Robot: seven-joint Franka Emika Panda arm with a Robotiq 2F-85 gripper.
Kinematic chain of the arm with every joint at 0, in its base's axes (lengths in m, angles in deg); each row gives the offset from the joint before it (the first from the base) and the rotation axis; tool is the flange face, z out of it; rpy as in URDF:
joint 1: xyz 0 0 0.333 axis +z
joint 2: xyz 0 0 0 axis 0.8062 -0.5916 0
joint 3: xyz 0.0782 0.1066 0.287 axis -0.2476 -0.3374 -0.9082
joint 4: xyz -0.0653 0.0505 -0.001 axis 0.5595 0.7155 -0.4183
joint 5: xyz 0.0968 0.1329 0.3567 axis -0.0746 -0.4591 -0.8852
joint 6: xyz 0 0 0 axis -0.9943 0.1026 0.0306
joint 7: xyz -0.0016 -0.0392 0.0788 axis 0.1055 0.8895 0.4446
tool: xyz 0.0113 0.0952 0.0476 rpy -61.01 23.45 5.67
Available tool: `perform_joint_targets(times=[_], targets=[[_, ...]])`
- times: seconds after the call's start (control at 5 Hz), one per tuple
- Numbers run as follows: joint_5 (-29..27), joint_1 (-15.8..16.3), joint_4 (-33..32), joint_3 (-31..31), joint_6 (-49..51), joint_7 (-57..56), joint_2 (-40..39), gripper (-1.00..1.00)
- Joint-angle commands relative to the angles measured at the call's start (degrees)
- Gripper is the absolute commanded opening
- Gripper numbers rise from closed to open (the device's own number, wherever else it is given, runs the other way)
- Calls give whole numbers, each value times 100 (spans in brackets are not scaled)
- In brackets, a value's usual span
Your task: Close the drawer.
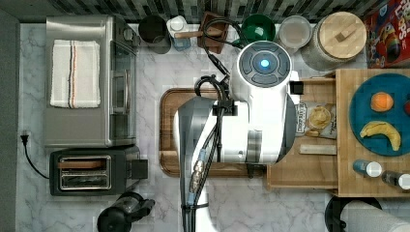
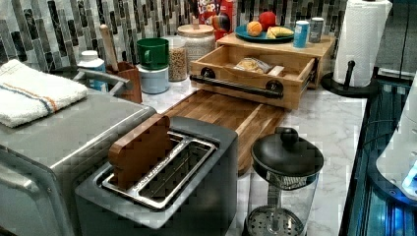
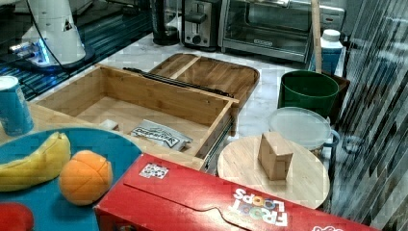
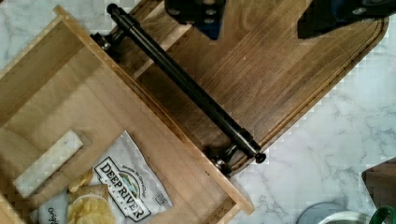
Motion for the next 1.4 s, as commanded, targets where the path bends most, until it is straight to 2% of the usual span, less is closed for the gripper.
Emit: perform_joint_targets(times=[0.2, 0.4, 0.6, 0.8, 1.0, 1.2, 1.4], targets=[[37, -7, 2, -2, -10, -63, -1, -100], [38, -19, 2, -14, -10, -63, -1, -100], [-74, 229, -89, 83, -27, -274, 27, 100], [-326, 270, -408, -169, -221, -582, 159, 100], [-586, 339, -449, -385, -41, -895, 163, 100], [-476, 561, -894, -530, -344, -1257, 368, 100], [-602, 577, -1175, -660, -538, -1453, 411, 100]])
